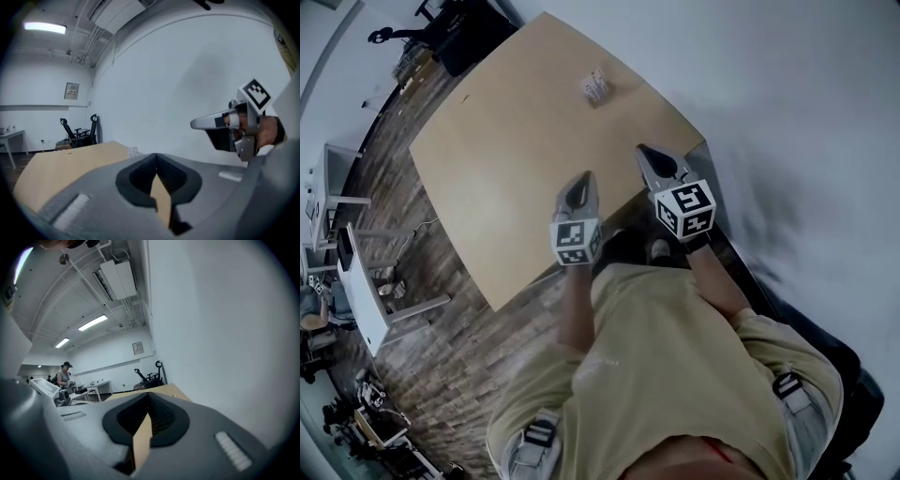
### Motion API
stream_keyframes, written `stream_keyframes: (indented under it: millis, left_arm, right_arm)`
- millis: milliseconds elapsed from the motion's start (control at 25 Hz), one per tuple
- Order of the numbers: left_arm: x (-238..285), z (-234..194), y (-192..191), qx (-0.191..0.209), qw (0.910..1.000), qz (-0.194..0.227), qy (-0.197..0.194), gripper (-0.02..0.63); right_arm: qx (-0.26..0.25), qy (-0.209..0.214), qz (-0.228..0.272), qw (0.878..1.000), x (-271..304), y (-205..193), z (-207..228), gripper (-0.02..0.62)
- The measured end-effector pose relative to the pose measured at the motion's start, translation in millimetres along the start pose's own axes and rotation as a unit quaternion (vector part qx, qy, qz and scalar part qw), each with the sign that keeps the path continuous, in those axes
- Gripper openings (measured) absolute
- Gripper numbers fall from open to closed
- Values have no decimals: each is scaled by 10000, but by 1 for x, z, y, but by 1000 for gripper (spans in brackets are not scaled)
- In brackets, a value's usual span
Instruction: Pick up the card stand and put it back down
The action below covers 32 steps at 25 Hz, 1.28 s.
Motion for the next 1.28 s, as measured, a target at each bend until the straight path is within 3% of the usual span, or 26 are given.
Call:
stream_keyframes:
  millis: [200, 440, 720, 920, 1120, 1280]
  left_arm:
    - [12, -36, -23, -74, 10000, -24, 52, 3]
    - [44, -70, -45, -149, 9996, -243, 39, 3]
    - [79, -128, -79, -269, 9981, -540, 89, 72]
    - [109, -160, -96, -282, 9972, -666, -198, 135]
    - [146, -184, -110, -217, 9948, -839, -536, 140]
    - [176, -198, -126, -318, 9928, -783, -849, 183]
  right_arm:
    - [42, 169, -335, 9993, 31, -33, 4, 5]
    - [76, 244, -643, 9976, 66, -45, 24, 5]
    - [205, 71, -937, 9954, 108, -74, 56, 5]
    - [263, 22, -1078, 9938, 134, -85, 75, 5]
    - [357, -9, -1248, 9915, 159, -97, 92, 5]
    - [392, -38, -1379, 9897, 180, -112, 104, 5]
Point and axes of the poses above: the fingertips, and each gripper's own axes: x forward along the fingers, z to its right, y out of its top, the point moved 6 cm from there along -x, backward along the fingers, and after that the axes turned 13 degrees about z, right-handed, at the moved point
